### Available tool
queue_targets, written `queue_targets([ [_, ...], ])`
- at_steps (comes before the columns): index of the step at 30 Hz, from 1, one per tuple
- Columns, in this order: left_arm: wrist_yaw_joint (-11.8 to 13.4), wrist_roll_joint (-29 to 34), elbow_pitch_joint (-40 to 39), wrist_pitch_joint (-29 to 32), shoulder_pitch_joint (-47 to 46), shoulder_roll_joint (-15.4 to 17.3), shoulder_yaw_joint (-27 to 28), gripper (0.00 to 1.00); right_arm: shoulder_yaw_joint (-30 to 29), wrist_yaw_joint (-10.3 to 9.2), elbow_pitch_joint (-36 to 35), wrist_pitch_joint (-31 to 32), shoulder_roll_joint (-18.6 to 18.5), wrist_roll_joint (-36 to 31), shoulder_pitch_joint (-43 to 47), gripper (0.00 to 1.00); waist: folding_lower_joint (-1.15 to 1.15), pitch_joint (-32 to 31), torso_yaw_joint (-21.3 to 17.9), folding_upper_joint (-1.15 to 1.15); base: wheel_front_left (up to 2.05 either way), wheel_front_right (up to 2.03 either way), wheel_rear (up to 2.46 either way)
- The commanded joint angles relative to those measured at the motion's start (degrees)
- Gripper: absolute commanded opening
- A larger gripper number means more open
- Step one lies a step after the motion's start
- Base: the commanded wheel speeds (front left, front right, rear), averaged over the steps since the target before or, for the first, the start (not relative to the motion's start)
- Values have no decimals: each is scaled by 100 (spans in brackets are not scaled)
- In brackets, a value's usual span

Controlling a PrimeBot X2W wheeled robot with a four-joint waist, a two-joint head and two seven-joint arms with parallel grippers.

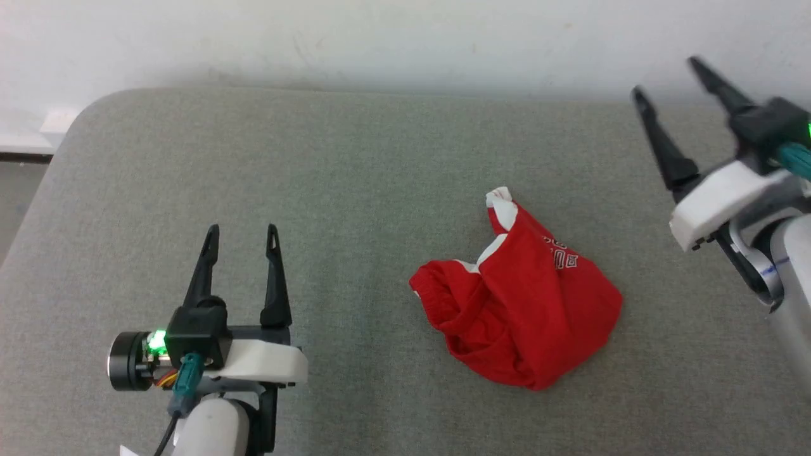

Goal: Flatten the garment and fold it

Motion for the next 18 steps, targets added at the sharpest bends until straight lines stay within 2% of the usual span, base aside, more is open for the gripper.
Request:
queue_targets([
  [1, -33, 38, -33, -26, -73, -37, 20, 100, 119, -12, 28, 93, -61, 127, -178, 100, 0, 125, 96, 0, 0, 0, 0],
  [5, -94, 34, -34, -26, -197, -143, 9, 100, 1827, -12, 317, 1448, -1010, 1345, -875, 100, 0, 388, 268, 0, 0, 0, 0],
  [9, -149, 10, -45, -26, -370, -233, -43, 100, 3061, -12, 198, 2735, -1660, 2466, -1580, 100, 0, 678, 468, 0, 0, 0, 0],
  [14, -165, -32, -55, -26, -572, -297, -115, 100, 4000, -12, 148, 3805, -1879, 3370, -2365, 100, 0, 1005, 700, 0, 0, 0, 0],
  [18, -146, -88, -60, -26, -716, -320, -208, 100, 4594, -12, 345, 4161, -1784, 3640, -2816, 100, 0, 1242, 887, 0, 0, 0, 0],
])
